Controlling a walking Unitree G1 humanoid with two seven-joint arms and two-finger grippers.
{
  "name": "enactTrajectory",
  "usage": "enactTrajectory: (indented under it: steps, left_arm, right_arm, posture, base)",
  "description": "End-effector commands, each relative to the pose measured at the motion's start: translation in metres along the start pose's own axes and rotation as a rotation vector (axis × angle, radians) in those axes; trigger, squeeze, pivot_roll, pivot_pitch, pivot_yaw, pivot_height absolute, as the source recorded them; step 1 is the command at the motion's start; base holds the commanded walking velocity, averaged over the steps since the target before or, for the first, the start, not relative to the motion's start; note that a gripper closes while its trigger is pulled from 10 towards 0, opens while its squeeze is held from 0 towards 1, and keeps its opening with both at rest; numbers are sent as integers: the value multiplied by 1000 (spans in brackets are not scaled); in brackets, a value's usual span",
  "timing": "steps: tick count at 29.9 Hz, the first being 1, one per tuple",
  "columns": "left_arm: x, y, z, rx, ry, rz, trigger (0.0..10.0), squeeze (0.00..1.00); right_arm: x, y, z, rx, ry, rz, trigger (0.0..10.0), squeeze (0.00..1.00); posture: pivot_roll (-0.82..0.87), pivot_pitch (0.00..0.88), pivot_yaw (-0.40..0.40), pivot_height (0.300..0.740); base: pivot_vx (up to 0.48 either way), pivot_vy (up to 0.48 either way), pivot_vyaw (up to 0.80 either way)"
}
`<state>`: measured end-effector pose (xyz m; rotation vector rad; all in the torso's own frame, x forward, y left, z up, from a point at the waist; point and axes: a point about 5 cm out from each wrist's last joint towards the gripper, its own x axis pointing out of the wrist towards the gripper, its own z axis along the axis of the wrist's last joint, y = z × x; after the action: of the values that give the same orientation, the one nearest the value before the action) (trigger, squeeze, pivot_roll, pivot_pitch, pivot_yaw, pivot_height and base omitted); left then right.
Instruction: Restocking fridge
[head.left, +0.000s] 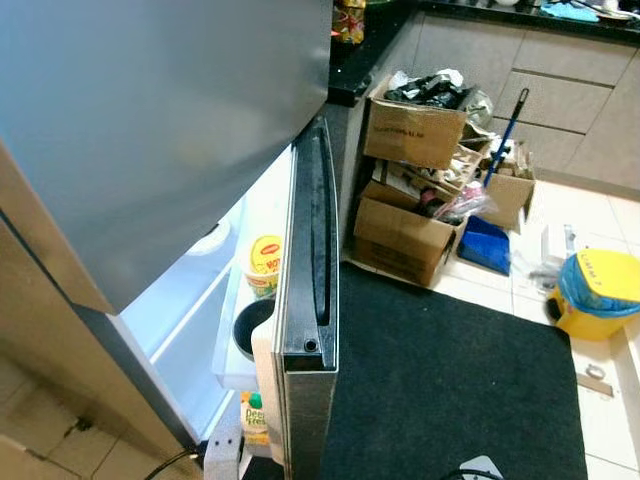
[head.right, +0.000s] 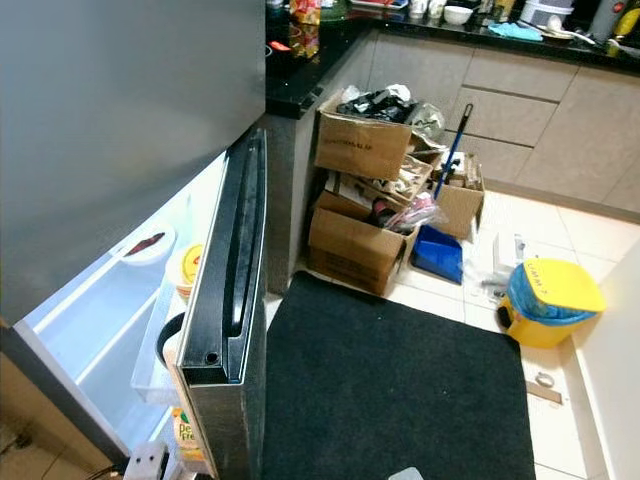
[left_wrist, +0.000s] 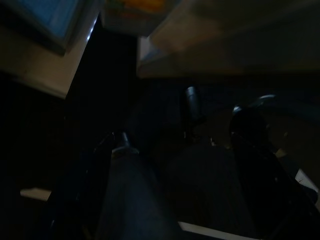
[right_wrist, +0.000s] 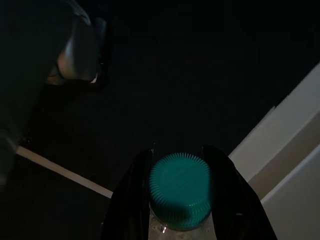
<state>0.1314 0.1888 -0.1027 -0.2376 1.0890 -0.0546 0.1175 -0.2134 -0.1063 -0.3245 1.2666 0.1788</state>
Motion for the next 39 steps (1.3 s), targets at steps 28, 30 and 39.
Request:
enactTrajectory:
  steps: [28, 30, 39]
  left_arm:
    - [0, -1, 56, -427, -316, -150, 0, 0]
    - [0, -3, 62, -432, -339, -168, 0, 0]
    - [-6, -13, 123, -453, -565, -282, 0, 0]
  right_arm:
    - [0, -4, 2, 6, -10, -15, 10000, 0]
    - [0, -4, 2, 6, -10, -15, 10000, 0]
    - [0, -4, 2, 4, -9, -13, 10000, 0]
  posture:
    - [-74, 0, -44, 740]
    - [-74, 0, -44, 740]
    - [-73, 0, -44, 740]
  base:
    - [0, 0, 0]
    - [0, 0, 0]
    - [0, 0, 0]
